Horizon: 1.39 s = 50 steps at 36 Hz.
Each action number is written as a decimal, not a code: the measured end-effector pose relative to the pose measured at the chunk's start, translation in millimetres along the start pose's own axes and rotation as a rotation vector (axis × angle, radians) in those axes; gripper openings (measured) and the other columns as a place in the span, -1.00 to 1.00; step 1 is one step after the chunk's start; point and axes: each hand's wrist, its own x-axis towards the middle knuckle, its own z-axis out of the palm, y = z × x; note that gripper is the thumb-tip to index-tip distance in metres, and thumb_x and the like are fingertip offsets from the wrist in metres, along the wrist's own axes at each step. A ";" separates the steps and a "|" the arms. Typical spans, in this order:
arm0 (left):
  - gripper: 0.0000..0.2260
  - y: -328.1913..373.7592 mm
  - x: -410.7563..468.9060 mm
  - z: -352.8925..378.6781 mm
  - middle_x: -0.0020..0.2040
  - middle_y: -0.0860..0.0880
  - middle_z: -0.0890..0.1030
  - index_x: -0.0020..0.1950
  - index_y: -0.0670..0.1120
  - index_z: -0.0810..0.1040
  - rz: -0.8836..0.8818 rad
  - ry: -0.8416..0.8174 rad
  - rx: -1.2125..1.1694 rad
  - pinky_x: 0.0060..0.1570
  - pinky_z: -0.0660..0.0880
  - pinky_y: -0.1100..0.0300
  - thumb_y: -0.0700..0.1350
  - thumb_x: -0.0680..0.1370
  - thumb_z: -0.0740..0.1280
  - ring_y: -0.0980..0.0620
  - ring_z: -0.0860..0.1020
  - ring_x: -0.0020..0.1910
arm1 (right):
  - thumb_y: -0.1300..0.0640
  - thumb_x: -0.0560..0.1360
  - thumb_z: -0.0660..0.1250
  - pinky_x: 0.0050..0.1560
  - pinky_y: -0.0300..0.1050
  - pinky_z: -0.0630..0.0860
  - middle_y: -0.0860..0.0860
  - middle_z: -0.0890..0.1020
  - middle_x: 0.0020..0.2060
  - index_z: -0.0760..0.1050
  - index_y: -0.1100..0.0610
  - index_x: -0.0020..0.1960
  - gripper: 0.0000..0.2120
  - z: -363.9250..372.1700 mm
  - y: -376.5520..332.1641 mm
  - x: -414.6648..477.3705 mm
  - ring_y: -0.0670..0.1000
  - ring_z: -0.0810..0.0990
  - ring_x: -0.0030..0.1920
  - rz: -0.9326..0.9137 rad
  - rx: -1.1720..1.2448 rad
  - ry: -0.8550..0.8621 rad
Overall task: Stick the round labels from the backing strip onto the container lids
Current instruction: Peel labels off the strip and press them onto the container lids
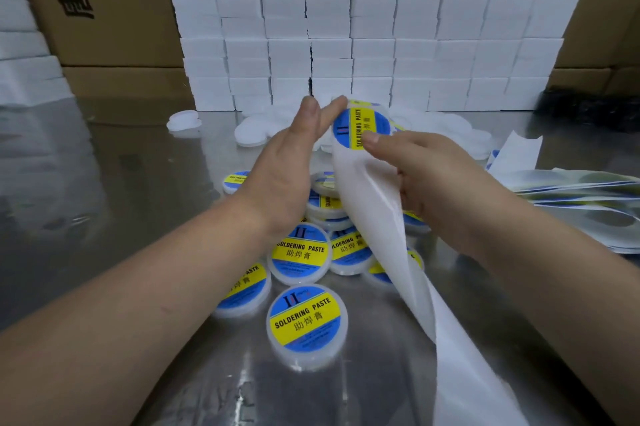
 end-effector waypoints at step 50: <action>-0.84 -82.9 148.8 -38.2 0.06 -0.10 0.44 -0.03 -0.14 0.54 -0.132 0.154 1.127 -0.16 0.37 0.15 -0.10 0.51 0.22 -0.13 0.48 -0.08 | 0.24 0.39 0.18 -0.38 -0.17 0.34 0.01 0.51 -0.36 0.48 0.15 -0.15 -0.88 -17.4 17.5 18.2 0.00 0.39 -0.38 -0.023 -0.423 0.574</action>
